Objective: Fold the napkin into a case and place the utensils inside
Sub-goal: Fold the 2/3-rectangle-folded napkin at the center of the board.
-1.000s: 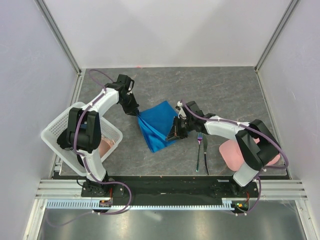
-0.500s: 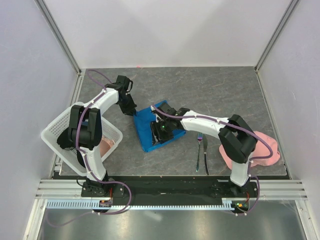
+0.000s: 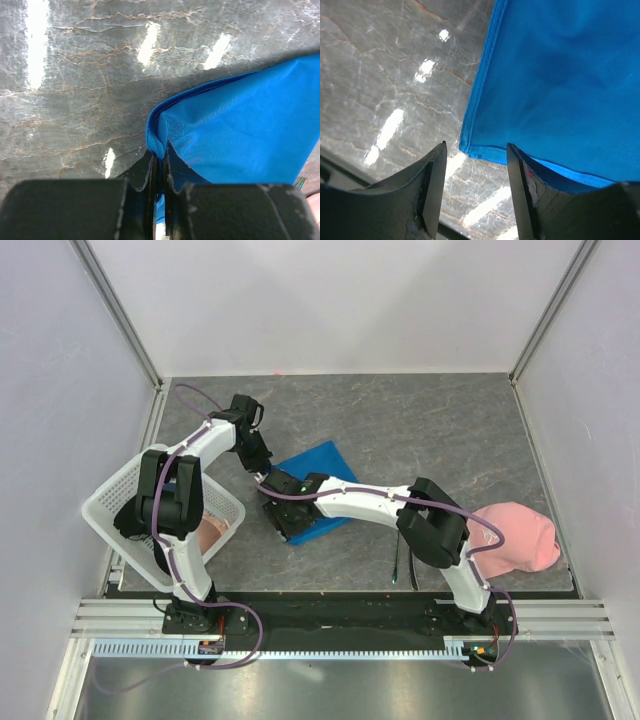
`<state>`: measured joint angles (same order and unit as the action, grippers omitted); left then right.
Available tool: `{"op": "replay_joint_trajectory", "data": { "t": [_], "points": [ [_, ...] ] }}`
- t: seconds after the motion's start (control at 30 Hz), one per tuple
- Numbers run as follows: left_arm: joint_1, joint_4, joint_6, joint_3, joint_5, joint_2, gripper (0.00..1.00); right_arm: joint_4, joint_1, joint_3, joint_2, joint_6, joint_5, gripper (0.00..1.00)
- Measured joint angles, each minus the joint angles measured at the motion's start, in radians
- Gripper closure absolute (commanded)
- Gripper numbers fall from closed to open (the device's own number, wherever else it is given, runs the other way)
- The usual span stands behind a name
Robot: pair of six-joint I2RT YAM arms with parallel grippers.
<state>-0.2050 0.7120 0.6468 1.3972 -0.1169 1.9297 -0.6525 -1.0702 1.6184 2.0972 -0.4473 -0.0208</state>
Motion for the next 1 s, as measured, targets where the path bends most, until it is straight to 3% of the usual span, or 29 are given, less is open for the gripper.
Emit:
{"op": "replay_joint_trajectory", "data": {
  "t": [0.4,0.47,0.6,0.7,0.9,1.0],
  "points": [
    [0.031,-0.026,0.0,-0.037,-0.048,0.0,0.98,-0.022,-0.058,0.037,0.068,0.006,-0.182,0.4],
    [0.038,-0.032,0.001,-0.044,-0.055,0.0,0.98,-0.021,-0.077,0.04,0.072,0.006,-0.222,0.47],
    [0.056,-0.034,0.002,-0.058,-0.074,0.0,0.98,-0.007,-0.1,0.04,0.076,-0.007,-0.253,0.81],
    [0.068,-0.035,0.002,-0.067,-0.077,0.0,0.98,0.007,-0.111,0.04,0.078,-0.023,-0.253,0.97],
    [0.072,-0.037,0.019,-0.101,-0.068,-0.01,0.98,0.005,-0.092,0.04,0.073,-0.028,-0.206,1.0],
    [0.073,-0.027,0.031,-0.106,-0.047,-0.039,0.98,0.04,-0.055,-0.017,0.035,-0.036,-0.096,1.0]
  ]
}}
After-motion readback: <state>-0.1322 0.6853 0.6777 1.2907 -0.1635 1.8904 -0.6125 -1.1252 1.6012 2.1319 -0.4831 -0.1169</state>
